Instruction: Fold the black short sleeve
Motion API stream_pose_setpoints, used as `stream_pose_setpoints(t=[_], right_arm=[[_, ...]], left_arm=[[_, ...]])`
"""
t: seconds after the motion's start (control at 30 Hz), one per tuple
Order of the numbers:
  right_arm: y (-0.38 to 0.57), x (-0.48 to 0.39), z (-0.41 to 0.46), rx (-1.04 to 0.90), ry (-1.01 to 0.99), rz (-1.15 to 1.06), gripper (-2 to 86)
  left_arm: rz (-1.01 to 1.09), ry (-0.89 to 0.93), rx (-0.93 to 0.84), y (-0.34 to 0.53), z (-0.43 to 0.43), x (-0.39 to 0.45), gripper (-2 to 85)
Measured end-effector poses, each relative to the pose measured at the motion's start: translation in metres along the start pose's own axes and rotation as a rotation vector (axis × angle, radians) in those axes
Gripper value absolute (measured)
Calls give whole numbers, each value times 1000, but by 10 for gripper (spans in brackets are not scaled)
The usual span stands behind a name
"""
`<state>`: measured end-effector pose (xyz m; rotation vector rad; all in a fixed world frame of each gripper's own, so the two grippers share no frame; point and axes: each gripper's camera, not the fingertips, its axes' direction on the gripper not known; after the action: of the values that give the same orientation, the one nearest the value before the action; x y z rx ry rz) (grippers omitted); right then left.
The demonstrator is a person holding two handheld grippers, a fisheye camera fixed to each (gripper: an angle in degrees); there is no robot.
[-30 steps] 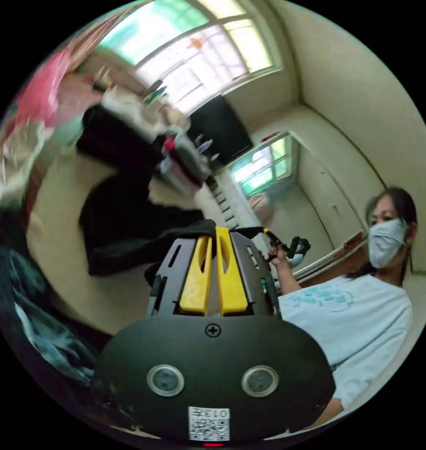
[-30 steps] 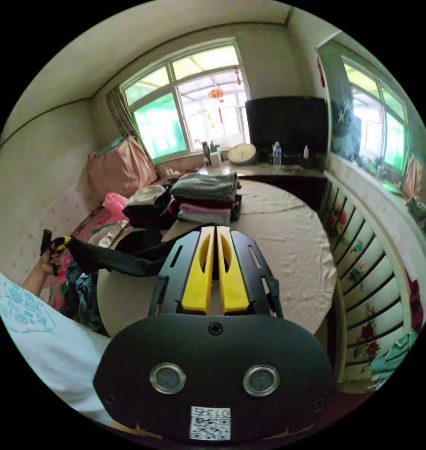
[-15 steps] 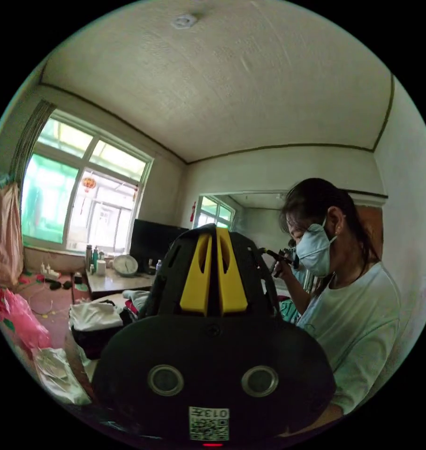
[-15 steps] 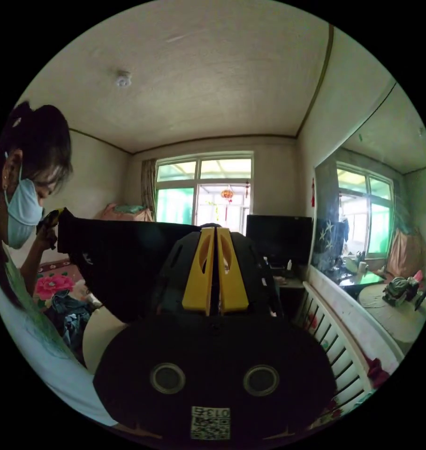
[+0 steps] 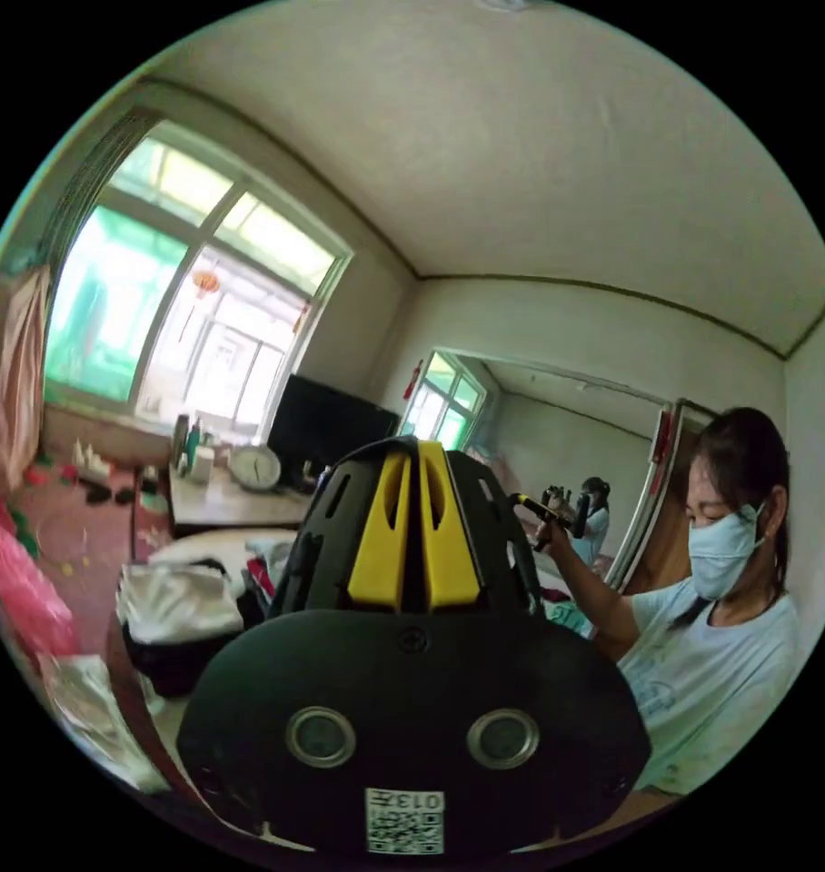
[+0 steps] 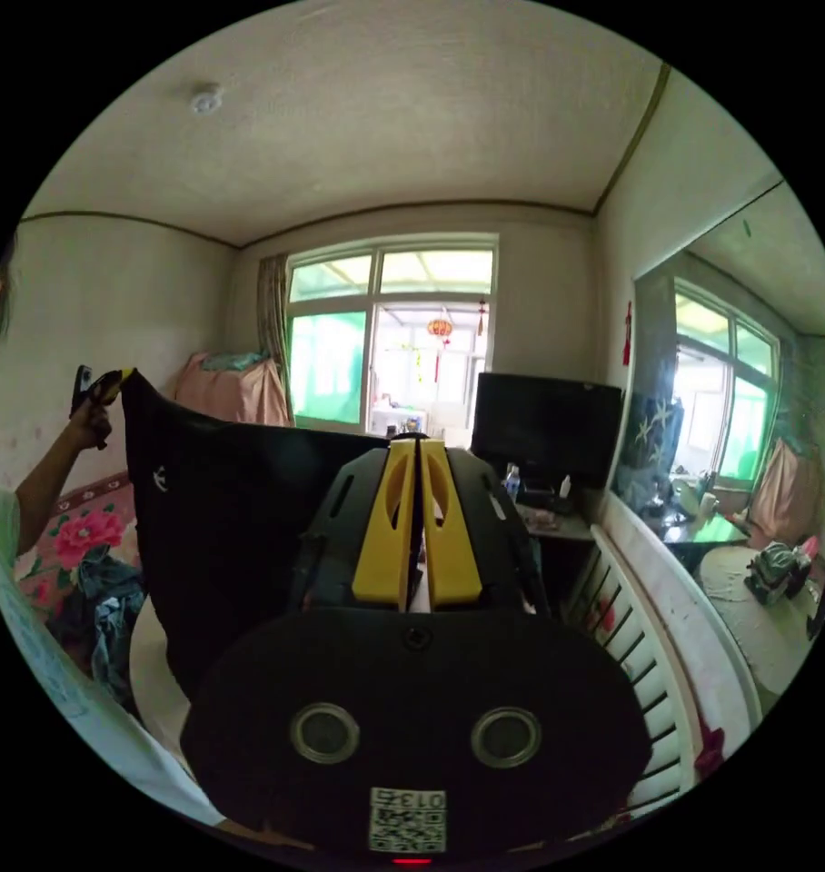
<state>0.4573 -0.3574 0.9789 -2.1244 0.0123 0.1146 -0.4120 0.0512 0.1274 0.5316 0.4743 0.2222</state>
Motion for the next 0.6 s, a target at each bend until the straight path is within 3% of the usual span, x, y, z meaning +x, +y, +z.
stream_pose_setpoints(t=[0.13, 0.27, 0.47, 0.6], right_arm=[[-14, 8, -26, 125, 4, 0, 4], [25, 23, -46, 139, -50, 72, 4], [144, 30, -39, -117, -76, 198, 5], [251, 34, -19, -395, -91, 399, 5]], left_arm=[[205, 1, 57, -29, -14, 59, 2], [222, 28, -26, -6, -22, 84, 2], [-12, 9, -280, 108, -4, 78, 2], [-367, 78, -474, 231, 16, 26, 0]])
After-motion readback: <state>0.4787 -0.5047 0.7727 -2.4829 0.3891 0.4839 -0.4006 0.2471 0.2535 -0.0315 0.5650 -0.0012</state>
